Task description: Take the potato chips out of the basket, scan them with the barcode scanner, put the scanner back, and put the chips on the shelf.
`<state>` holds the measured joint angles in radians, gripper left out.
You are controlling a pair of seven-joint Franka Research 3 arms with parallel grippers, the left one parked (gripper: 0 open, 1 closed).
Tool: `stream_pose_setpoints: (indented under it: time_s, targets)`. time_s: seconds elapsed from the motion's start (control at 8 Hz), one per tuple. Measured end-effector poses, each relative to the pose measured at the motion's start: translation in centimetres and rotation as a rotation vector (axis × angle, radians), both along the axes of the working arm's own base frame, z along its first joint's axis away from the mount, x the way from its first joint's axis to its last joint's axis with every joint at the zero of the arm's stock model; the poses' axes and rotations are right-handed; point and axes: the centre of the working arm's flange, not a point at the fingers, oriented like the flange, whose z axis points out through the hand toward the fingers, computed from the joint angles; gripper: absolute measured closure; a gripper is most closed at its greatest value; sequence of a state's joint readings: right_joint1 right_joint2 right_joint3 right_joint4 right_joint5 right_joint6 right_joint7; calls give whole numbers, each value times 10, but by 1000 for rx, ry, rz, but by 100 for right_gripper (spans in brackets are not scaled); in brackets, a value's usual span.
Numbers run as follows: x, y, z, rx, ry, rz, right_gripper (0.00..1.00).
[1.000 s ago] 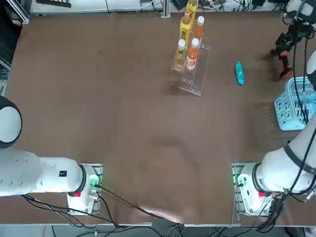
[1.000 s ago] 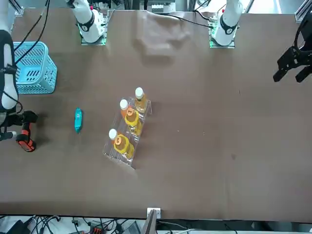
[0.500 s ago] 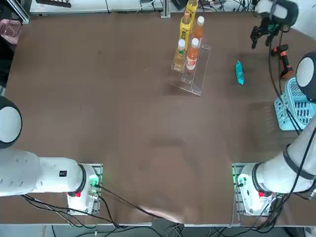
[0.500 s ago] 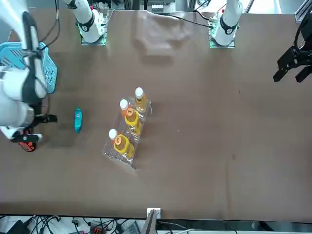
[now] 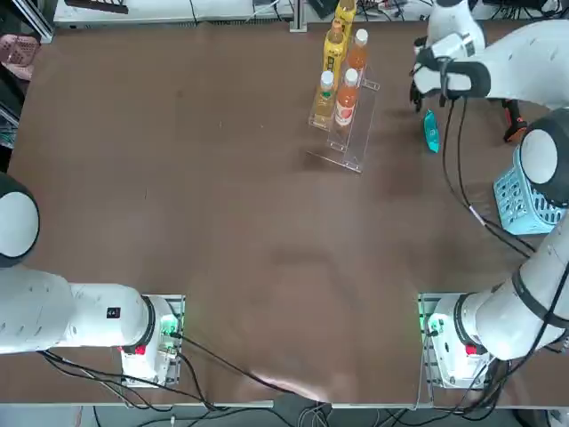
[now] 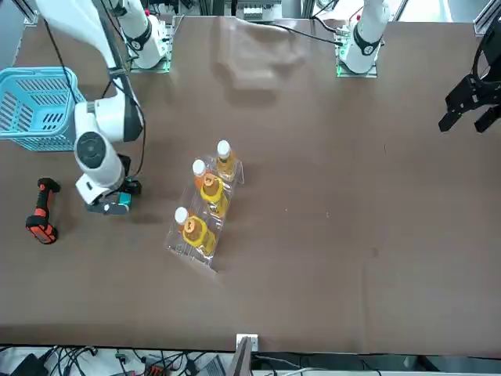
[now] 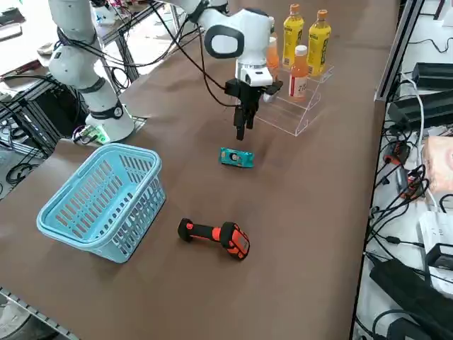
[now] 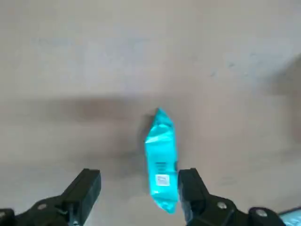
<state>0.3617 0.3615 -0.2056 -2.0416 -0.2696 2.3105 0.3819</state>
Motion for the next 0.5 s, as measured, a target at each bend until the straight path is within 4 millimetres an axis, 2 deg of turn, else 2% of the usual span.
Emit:
stream_pose_setpoints:
  time_s: [0.25, 0.5]
  targets:
    - [-20, -10, -27, 17, -11, 0, 0]
    - [-27, -20, -37, 25, -17, -9, 0]
